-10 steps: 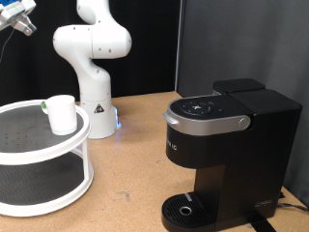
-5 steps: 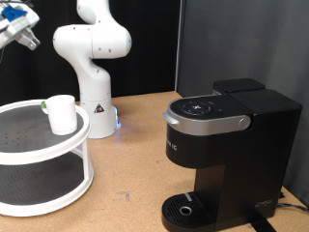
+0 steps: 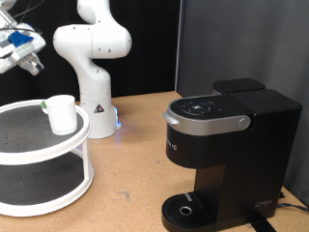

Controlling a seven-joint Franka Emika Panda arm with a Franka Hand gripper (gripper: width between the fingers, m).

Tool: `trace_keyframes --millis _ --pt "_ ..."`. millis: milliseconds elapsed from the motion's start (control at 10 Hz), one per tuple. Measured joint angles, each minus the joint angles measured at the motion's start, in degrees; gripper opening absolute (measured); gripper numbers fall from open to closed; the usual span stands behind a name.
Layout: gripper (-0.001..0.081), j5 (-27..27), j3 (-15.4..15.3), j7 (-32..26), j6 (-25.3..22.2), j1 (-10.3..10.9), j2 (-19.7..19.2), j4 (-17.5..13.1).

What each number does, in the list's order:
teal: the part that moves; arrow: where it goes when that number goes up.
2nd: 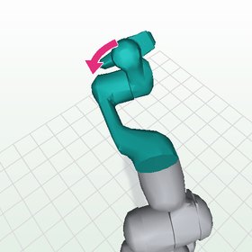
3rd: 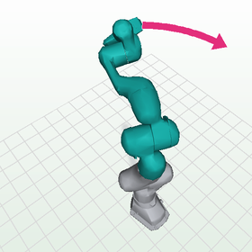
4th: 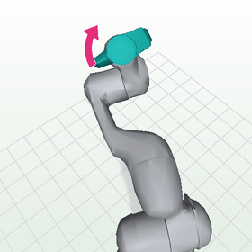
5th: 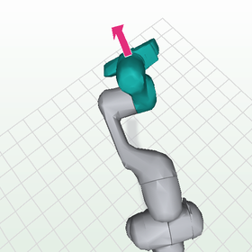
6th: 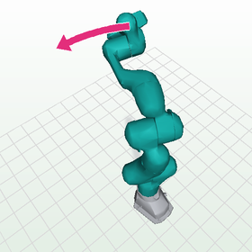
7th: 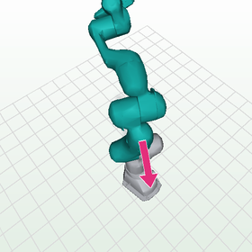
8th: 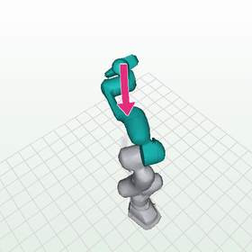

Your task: Make a cup of coffee with the keurig machine

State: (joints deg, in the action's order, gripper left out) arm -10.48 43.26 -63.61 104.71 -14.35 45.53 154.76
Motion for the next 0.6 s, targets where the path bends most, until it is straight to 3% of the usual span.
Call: trace_keyframes --millis 100,200,300,500,600 --pt "0.0022 0.00 0.20 -0.12 3.31 -0.35 -0.03 1.82" --pt "0.0200 0.01 0.55 -0.52 5.54 -0.48 -0.09 3.22" --pt "0.0200 0.01 1.05 -1.03 7.14 -0.48 -0.18 4.25" --pt "0.0519 0.01 1.66 -1.72 9.35 -0.47 -0.55 5.46" --pt "0.0519 0.01 1.87 -2.13 10.12 -0.45 -0.83 5.83"
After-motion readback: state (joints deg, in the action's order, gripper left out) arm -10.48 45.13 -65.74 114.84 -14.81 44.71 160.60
